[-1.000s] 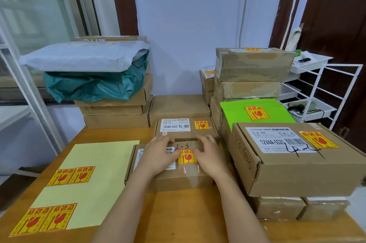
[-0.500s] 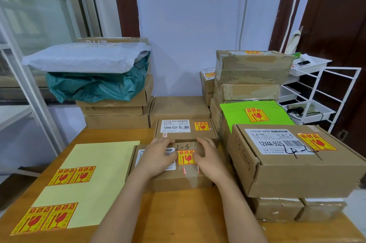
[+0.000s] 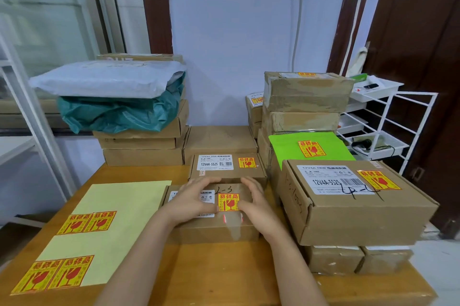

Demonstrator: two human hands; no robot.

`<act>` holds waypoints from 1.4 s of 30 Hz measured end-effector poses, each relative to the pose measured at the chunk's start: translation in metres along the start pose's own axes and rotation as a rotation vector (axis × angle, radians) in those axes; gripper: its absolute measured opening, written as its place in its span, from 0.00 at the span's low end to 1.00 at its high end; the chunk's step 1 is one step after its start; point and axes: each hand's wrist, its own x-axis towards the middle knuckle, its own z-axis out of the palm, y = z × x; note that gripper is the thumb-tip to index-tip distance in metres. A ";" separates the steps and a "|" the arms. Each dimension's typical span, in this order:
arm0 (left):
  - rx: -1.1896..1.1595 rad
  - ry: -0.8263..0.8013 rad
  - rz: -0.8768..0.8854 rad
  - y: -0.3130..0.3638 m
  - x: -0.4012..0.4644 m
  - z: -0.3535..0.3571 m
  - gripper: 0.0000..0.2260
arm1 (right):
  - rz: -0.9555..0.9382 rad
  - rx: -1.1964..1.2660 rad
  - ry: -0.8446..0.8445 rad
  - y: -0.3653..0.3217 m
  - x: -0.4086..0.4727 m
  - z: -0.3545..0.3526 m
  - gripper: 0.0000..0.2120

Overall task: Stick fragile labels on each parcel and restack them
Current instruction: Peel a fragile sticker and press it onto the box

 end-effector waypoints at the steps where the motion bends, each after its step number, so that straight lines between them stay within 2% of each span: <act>1: -0.069 0.023 0.023 -0.002 0.000 0.001 0.27 | 0.005 0.026 0.010 0.000 -0.001 0.000 0.29; 3: -0.177 0.151 0.090 -0.002 -0.003 0.002 0.25 | 0.016 0.093 0.055 0.000 -0.003 0.001 0.29; 8: -0.152 0.717 0.106 0.001 -0.022 -0.002 0.15 | 0.044 0.166 0.263 0.001 -0.010 0.001 0.23; 12: -0.065 0.909 -0.051 -0.020 -0.045 -0.001 0.10 | 0.076 0.177 0.346 0.004 -0.019 0.002 0.18; 16: -0.149 0.889 -0.216 -0.036 -0.057 0.008 0.13 | 0.079 0.120 0.401 0.008 -0.025 0.007 0.13; 20: -0.241 0.787 -0.194 -0.037 -0.063 0.022 0.11 | 0.056 0.047 0.408 0.009 -0.028 0.011 0.07; 23: -0.241 0.760 -0.190 -0.032 -0.062 0.028 0.15 | 0.045 -0.009 0.421 0.008 -0.032 0.011 0.10; 28: -0.189 0.696 -0.175 -0.021 -0.056 0.037 0.19 | 0.028 -0.225 0.412 0.005 -0.037 0.013 0.21; 33: -0.170 0.665 -0.189 -0.019 -0.050 0.039 0.20 | 0.005 -0.346 0.447 0.003 -0.037 0.013 0.21; 37: -0.149 0.645 -0.184 -0.017 -0.046 0.040 0.20 | -0.095 -0.540 0.493 0.005 -0.035 0.016 0.18; 42: -0.152 0.612 -0.180 -0.016 -0.039 0.038 0.21 | -0.140 -0.680 0.473 0.003 -0.035 0.016 0.19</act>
